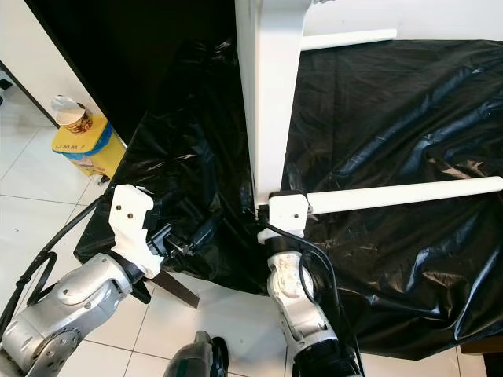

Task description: Building children table

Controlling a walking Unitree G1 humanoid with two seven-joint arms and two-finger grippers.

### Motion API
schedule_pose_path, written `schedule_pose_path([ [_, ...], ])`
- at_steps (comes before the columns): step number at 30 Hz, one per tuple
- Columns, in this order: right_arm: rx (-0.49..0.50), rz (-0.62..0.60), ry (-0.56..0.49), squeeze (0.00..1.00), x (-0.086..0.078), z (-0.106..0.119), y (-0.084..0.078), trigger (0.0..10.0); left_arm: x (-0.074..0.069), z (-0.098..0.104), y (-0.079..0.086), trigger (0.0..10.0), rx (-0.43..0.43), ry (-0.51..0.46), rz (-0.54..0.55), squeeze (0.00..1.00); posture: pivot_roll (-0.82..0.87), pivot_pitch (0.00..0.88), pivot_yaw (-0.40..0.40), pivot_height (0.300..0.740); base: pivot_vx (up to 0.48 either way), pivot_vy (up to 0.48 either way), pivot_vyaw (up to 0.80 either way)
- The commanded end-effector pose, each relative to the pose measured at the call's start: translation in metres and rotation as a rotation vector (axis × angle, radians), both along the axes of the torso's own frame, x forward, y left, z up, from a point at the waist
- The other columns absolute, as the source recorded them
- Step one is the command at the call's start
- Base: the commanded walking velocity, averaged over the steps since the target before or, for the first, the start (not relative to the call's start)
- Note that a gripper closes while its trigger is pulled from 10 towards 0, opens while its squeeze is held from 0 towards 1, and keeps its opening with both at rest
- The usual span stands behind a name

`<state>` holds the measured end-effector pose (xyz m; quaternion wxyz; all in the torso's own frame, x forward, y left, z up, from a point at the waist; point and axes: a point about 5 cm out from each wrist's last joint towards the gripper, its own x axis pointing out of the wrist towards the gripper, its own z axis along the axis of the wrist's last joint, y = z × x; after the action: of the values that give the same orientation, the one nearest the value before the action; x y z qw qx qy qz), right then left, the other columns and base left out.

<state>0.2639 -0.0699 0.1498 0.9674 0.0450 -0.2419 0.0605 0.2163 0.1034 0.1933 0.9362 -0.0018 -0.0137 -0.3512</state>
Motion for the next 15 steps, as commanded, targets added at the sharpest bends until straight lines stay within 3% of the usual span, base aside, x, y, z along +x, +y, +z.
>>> schedule_pose_path([
  [1, 0.010, 0.022, 0.026, 0.00, -0.005, -0.004, 0.005, 10.0, -0.006, -0.003, -0.006, 10.0, 0.011, 0.010, -0.162, 0.00, 0.27, 0.144, 0.094, 0.740, 0.000, 0.000, 0.00],
  [2, -0.053, 0.048, 0.034, 0.00, -0.011, -0.009, -0.001, 10.0, -0.005, -0.004, -0.008, 10.0, 0.008, 0.008, -0.172, 0.00, 0.25, 0.143, 0.092, 0.740, 0.000, 0.000, 0.00],
  [5, -0.053, 0.048, 0.034, 0.00, -0.011, -0.009, -0.001, 10.0, -0.005, -0.004, -0.008, 10.0, 0.008, 0.008, -0.172, 0.00, 0.25, 0.143, 0.092, 0.740, 0.000, 0.000, 0.00],
  [8, -0.135, 0.105, 0.050, 0.00, -0.021, -0.016, -0.008, 10.0, -0.003, -0.004, -0.010, 10.0, 0.005, 0.007, -0.180, 0.00, 0.23, 0.146, 0.090, 0.740, 0.000, 0.000, 0.00],
  [15, -0.217, 0.151, 0.077, 0.00, -0.035, -0.023, -0.023, 10.0, 0.002, -0.004, -0.014, 10.0, -0.006, -0.002, -0.193, 0.00, 0.18, 0.160, 0.093, 0.740, 0.000, 0.000, 0.00],
])
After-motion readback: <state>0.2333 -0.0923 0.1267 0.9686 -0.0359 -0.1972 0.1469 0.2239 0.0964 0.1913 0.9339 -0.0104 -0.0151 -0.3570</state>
